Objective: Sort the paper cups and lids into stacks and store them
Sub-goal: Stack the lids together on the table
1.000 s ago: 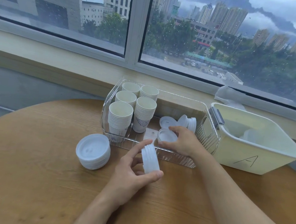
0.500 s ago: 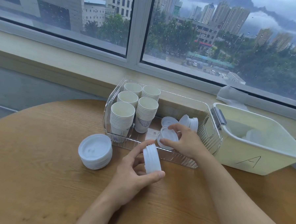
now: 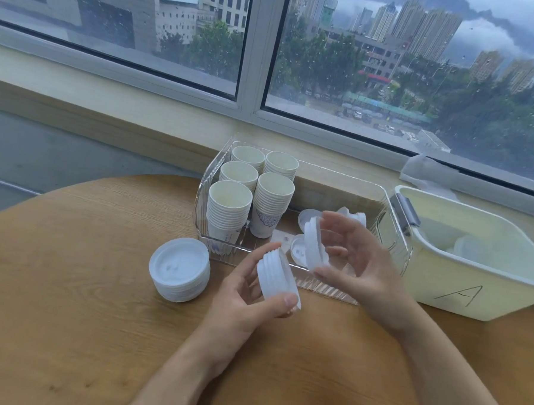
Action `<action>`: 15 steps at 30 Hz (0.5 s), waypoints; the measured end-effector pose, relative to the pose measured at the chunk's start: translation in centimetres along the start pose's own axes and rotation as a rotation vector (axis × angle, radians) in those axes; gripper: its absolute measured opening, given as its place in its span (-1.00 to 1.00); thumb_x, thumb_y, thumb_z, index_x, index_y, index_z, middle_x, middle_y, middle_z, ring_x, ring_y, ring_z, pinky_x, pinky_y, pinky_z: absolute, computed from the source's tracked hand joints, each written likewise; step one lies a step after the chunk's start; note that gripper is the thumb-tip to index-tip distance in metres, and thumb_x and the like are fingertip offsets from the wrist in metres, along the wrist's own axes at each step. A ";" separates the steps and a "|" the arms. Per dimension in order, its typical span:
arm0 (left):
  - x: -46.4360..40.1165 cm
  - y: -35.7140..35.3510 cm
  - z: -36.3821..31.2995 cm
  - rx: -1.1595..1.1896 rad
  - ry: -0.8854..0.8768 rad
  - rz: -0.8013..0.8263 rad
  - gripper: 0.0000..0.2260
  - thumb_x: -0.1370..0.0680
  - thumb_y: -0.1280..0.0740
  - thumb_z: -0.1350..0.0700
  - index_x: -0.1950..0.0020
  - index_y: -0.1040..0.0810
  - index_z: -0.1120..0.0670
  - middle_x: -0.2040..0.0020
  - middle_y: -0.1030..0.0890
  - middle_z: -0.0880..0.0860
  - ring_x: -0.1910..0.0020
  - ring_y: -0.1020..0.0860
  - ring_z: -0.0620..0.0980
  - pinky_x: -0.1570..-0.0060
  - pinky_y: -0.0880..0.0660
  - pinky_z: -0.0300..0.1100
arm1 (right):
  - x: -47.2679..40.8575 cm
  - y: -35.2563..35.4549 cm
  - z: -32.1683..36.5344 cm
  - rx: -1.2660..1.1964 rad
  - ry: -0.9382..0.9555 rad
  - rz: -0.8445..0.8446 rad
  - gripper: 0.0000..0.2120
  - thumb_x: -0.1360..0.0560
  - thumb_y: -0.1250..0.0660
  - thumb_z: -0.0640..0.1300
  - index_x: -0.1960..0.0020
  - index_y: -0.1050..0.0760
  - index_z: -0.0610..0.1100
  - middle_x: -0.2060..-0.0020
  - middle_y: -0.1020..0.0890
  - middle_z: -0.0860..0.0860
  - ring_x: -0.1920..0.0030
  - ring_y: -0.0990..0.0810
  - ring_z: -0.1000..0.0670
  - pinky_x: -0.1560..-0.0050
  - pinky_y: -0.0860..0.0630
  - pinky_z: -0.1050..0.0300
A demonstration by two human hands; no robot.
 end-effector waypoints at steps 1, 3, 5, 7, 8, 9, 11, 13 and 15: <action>0.0 -0.1 0.0 0.031 0.007 0.013 -0.35 -0.37 -0.61 0.15 -0.42 -0.57 -0.17 -0.27 -0.68 0.00 -0.20 -0.66 -0.05 -0.08 -0.62 -0.10 | 0.6 -0.2 0.3 0.001 -0.005 0.045 -0.29 -0.39 -0.64 -0.09 -0.48 -0.46 0.03 -0.37 -0.61 0.01 -0.42 -0.56 -0.08 -0.38 -0.48 -0.15; 0.1 -0.4 -0.2 0.051 0.006 0.053 -0.37 -0.40 -0.59 0.19 -0.44 -0.56 -0.13 -0.27 -0.68 0.03 -0.19 -0.66 -0.03 -0.05 -0.64 -0.06 | 1.6 -0.6 0.7 0.021 -0.023 0.125 -0.26 -0.37 -0.66 -0.09 -0.48 -0.46 0.03 -0.37 -0.61 0.00 -0.44 -0.54 -0.08 -0.42 -0.46 -0.19; 0.2 -0.8 -0.3 0.038 -0.004 0.086 -0.35 -0.38 -0.60 0.14 -0.45 -0.54 -0.11 -0.29 -0.67 0.06 -0.20 -0.66 -0.04 -0.06 -0.64 -0.05 | 2.2 -1.0 1.0 0.049 -0.038 0.182 -0.25 -0.37 -0.69 -0.12 -0.48 -0.46 0.01 -0.37 -0.61 0.01 -0.46 -0.52 -0.07 -0.45 -0.44 -0.22; 0.3 -1.0 -0.5 0.028 -0.009 0.101 -0.34 -0.37 -0.60 0.10 -0.45 -0.54 -0.11 -0.30 -0.67 0.06 -0.22 -0.65 -0.05 -0.09 -0.64 -0.04 | 2.6 -1.5 1.4 0.087 -0.044 0.223 -0.22 -0.36 -0.69 -0.13 -0.50 -0.46 0.03 -0.40 -0.59 0.06 -0.48 -0.49 -0.04 -0.46 -0.43 -0.21; 0.4 -1.1 -0.6 0.023 -0.012 0.108 -0.35 -0.37 -0.59 0.09 -0.45 -0.54 -0.12 -0.31 -0.66 0.05 -0.23 -0.65 -0.05 -0.11 -0.64 -0.02 | 2.7 -1.7 1.5 0.107 -0.045 0.238 -0.21 -0.36 -0.69 -0.12 -0.51 -0.45 0.05 -0.41 -0.58 0.10 -0.49 -0.48 -0.02 -0.47 -0.43 -0.19; 0.4 -1.2 -0.6 0.017 -0.016 0.115 -0.35 -0.38 -0.59 0.09 -0.46 -0.54 -0.12 -0.31 -0.66 0.04 -0.24 -0.64 -0.05 -0.12 -0.64 -0.01 | 2.8 -1.9 1.7 0.125 -0.045 0.249 -0.21 -0.36 -0.69 -0.10 -0.51 -0.44 0.07 -0.42 -0.57 0.14 -0.49 -0.48 0.02 -0.47 -0.43 -0.16; 0.5 -1.2 -0.7 0.003 -0.022 0.123 -0.36 -0.39 -0.58 0.09 -0.45 -0.54 -0.14 -0.32 -0.66 0.02 -0.26 -0.64 -0.06 -0.13 -0.64 -0.01 | 2.8 -2.1 2.1 0.158 -0.041 0.263 -0.21 -0.36 -0.69 -0.07 -0.50 -0.44 0.11 -0.42 -0.56 0.21 -0.49 -0.47 0.07 -0.48 -0.42 -0.12; 0.6 -1.1 -0.8 -0.007 -0.024 0.126 -0.37 -0.40 -0.58 0.10 -0.45 -0.54 -0.13 -0.32 -0.66 0.02 -0.27 -0.63 -0.07 -0.15 -0.63 -0.05 | 2.8 -2.2 2.5 0.183 -0.029 0.274 -0.23 -0.37 -0.69 -0.06 -0.49 -0.44 0.15 -0.40 -0.56 0.23 -0.48 -0.48 0.08 -0.47 -0.43 -0.09; 0.6 -1.1 -0.8 -0.028 -0.023 0.130 -0.37 -0.43 -0.56 0.15 -0.48 -0.52 -0.09 -0.33 -0.65 0.03 -0.28 -0.63 -0.07 -0.18 -0.60 -0.07 | 2.7 -2.2 2.8 0.216 -0.005 0.292 -0.24 -0.37 -0.68 -0.04 -0.49 -0.45 0.17 -0.40 -0.57 0.24 -0.47 -0.49 0.06 -0.44 -0.44 -0.07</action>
Point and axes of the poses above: each hand's wrist, its own x-axis away from the middle knuckle, its own y-axis out of the back of the hand, z = x × y, the point moved 6 cm from there along -x, towards the middle knuckle
